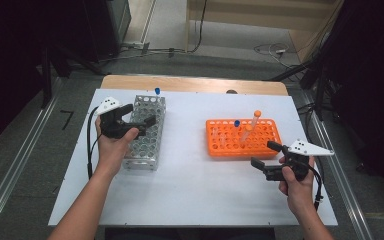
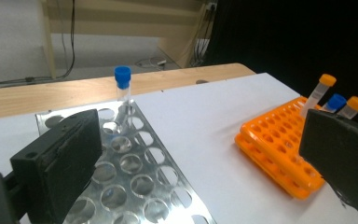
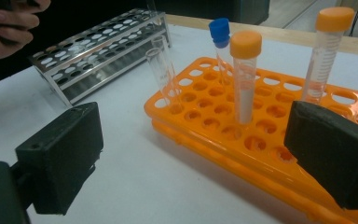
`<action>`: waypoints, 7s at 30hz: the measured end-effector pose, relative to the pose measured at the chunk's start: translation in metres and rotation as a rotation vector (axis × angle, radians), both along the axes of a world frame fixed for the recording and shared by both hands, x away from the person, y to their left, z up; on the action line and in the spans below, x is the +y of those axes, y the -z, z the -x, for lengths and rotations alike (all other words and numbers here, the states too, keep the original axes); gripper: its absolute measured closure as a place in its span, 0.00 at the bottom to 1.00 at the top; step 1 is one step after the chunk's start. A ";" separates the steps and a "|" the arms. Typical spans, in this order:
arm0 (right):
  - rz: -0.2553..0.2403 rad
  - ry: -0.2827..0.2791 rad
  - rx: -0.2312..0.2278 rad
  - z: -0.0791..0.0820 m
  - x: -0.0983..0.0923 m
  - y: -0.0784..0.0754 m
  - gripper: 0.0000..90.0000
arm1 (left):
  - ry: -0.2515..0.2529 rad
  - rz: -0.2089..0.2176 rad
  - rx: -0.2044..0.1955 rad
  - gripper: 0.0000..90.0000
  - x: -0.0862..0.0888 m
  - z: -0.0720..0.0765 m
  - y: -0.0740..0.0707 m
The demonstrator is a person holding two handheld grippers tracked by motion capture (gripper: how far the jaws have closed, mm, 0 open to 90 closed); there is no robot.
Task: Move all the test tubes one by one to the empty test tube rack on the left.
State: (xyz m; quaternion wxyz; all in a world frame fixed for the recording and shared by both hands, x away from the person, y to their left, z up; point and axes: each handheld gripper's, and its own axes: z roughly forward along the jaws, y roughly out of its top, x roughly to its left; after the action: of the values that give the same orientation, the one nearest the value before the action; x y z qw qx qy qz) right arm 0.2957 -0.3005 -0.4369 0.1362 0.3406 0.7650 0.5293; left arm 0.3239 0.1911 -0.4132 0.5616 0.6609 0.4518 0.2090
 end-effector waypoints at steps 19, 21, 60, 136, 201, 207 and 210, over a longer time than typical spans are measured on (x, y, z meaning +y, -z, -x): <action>0.047 0.046 -0.028 -0.019 0.047 -0.010 0.42 | 0.039 -0.046 -0.015 0.00 -0.006 0.062 0.011; 0.049 0.065 -0.041 -0.024 0.054 -0.012 0.46 | 0.042 -0.050 -0.017 0.00 -0.006 0.069 0.012; 0.197 0.249 -0.121 -0.061 0.085 -0.012 0.82 | 0.062 -0.038 -0.021 0.00 -0.005 0.084 0.021; 0.065 -0.277 -0.066 0.054 0.145 -0.048 0.83 | 0.462 -0.089 -0.115 0.65 -0.129 0.093 0.024; 0.003 -0.090 -0.024 0.051 -0.010 -0.006 0.00 | 0.133 -0.011 -0.195 0.86 -0.035 0.018 -0.011; -0.005 -0.061 -0.021 0.046 -0.023 0.000 0.00 | 0.091 -0.019 -0.200 0.86 -0.031 -0.002 -0.012; -0.008 -0.051 -0.014 0.044 -0.027 0.003 0.00 | 0.070 -0.022 -0.201 0.86 -0.029 -0.010 -0.013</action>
State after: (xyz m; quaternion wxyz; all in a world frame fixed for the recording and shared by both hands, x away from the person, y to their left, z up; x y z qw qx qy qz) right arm 0.2517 -0.3279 -0.4399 0.1267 0.3177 0.7702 0.5383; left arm 0.3338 0.1625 -0.4002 0.6038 0.6581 0.3675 0.2595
